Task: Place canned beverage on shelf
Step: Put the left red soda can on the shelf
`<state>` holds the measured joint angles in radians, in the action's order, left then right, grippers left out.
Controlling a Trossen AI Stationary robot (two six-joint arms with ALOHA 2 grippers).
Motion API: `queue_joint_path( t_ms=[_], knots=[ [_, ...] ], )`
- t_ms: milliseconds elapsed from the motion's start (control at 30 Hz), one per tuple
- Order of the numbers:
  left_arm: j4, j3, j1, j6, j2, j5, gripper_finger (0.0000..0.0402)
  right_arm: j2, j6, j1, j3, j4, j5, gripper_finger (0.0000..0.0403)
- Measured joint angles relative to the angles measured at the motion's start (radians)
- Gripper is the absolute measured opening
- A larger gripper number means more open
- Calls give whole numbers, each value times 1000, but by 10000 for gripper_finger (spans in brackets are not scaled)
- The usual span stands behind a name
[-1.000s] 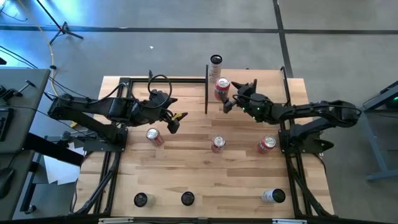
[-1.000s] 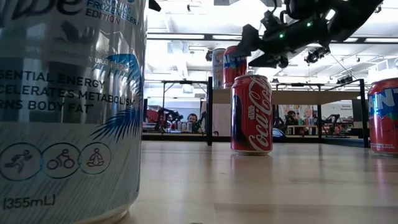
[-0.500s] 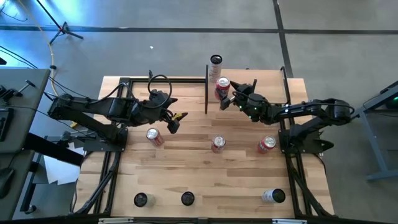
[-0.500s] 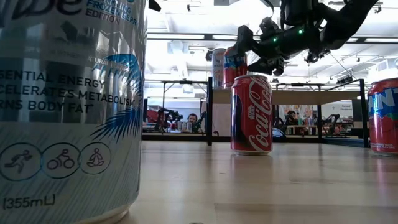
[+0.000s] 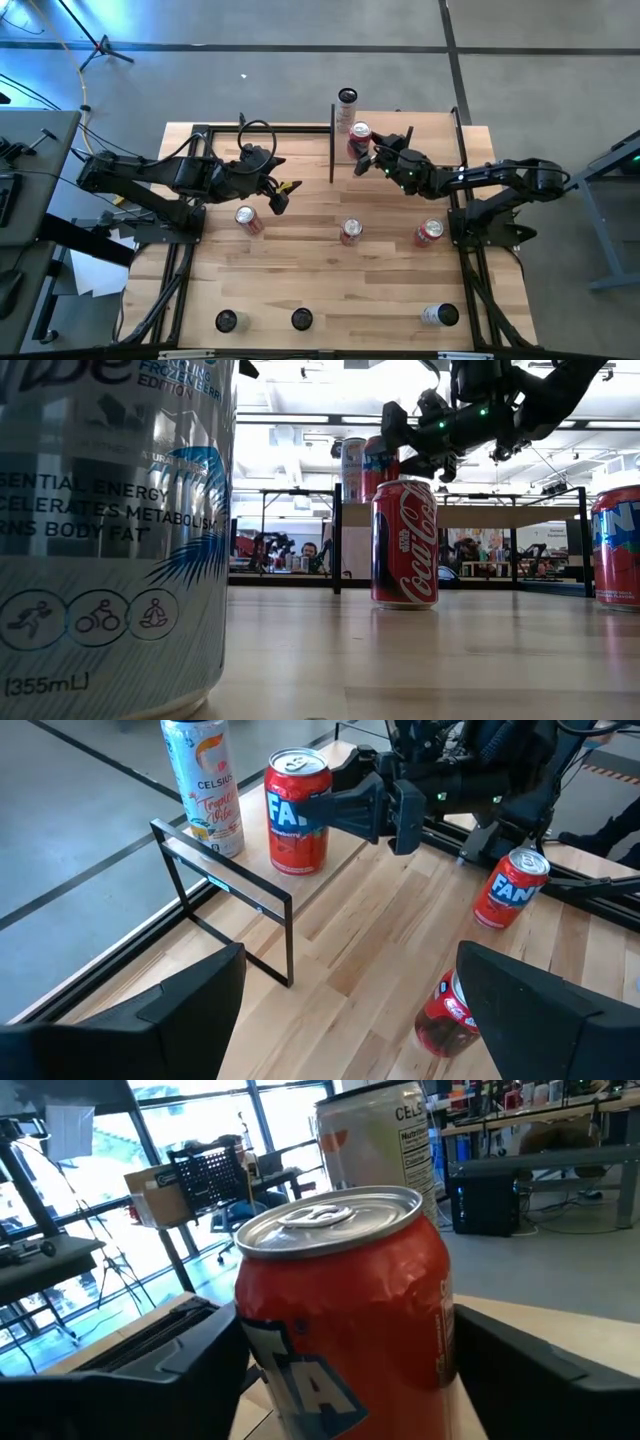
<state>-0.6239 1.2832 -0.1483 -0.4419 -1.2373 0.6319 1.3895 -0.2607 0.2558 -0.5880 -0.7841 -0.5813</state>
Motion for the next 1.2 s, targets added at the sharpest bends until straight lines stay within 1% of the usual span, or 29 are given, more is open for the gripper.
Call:
queue_joint_path(
  t_ms=[33, 233, 367, 533, 700, 1000, 1200],
  knots=[
    [0, 0, 0, 0, 0, 0, 337, 0, 3, 0, 0, 0, 0, 280],
    [0, 0, 0, 0, 0, 0, 337, -2, 55, 2, 0, 2, -25, 279],
    [0, 0, 0, 0, 0, 0, 337, -18, 39, 24, 0, 36, -31, 279],
    [0, 0, 0, 0, 0, 0, 337, -54, 34, 82, 0, 91, 13, 279],
    [0, 0, 0, 0, 0, 0, 337, -97, 8, 169, 0, 166, 130, 279],
    [0, 0, 0, 0, 0, 0, 337, -110, -36, 349, -3, 195, 425, 279],
    [0, 0, 0, 0, 0, 0, 337, -110, -6, 424, -3, 207, 541, 279]
  ],
)
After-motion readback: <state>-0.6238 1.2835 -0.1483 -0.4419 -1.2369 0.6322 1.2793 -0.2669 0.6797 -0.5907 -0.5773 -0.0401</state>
